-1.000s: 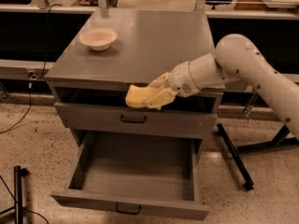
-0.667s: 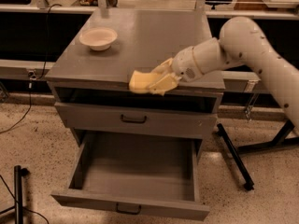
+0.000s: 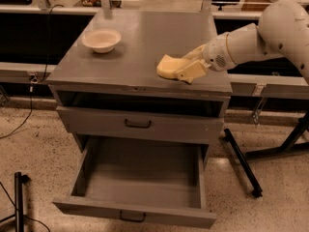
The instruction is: Pick sponge from middle drawer and place on counter
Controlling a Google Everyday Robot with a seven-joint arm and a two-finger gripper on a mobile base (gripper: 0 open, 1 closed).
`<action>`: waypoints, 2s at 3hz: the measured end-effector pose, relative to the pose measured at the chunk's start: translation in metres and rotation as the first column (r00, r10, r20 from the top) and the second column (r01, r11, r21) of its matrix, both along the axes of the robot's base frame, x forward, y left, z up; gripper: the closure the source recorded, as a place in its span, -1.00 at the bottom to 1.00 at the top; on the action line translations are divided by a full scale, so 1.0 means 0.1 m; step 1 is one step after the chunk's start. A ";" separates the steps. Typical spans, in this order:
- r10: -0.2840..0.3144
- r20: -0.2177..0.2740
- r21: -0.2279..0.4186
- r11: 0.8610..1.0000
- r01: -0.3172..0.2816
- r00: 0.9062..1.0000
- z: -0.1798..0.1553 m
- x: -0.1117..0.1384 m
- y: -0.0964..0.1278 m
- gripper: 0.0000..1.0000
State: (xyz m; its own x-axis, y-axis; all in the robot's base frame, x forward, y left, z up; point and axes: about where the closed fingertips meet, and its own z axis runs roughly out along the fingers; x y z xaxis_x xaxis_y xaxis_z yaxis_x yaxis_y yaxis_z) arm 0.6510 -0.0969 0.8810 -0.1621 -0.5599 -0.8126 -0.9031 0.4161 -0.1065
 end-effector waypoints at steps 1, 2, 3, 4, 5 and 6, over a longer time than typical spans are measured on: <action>-0.170 -0.023 -0.010 0.986 0.169 0.985 0.02 0.18 -0.36 0.65; -0.278 -0.069 -0.002 0.960 0.279 0.958 -0.14 0.51 -0.61 0.18; -0.289 -0.106 0.095 0.949 0.299 0.951 -0.29 0.96 -0.57 -0.31; -0.303 -0.097 0.113 0.943 0.313 0.948 -0.24 1.03 -0.64 -0.75; -0.299 -0.100 0.112 0.944 0.309 0.949 -0.26 1.03 -0.62 -1.00; -0.253 -0.089 0.146 0.953 0.264 0.963 -0.22 1.02 -0.56 -1.00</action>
Offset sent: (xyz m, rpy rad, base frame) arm 0.0978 -0.1001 -0.0329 0.0448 0.1195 -0.4338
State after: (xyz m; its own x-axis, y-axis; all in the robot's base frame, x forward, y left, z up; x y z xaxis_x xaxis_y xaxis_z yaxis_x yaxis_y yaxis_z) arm 0.7525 -0.1525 0.8593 -0.3434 -0.3596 -0.8676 -0.7651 0.6429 0.0363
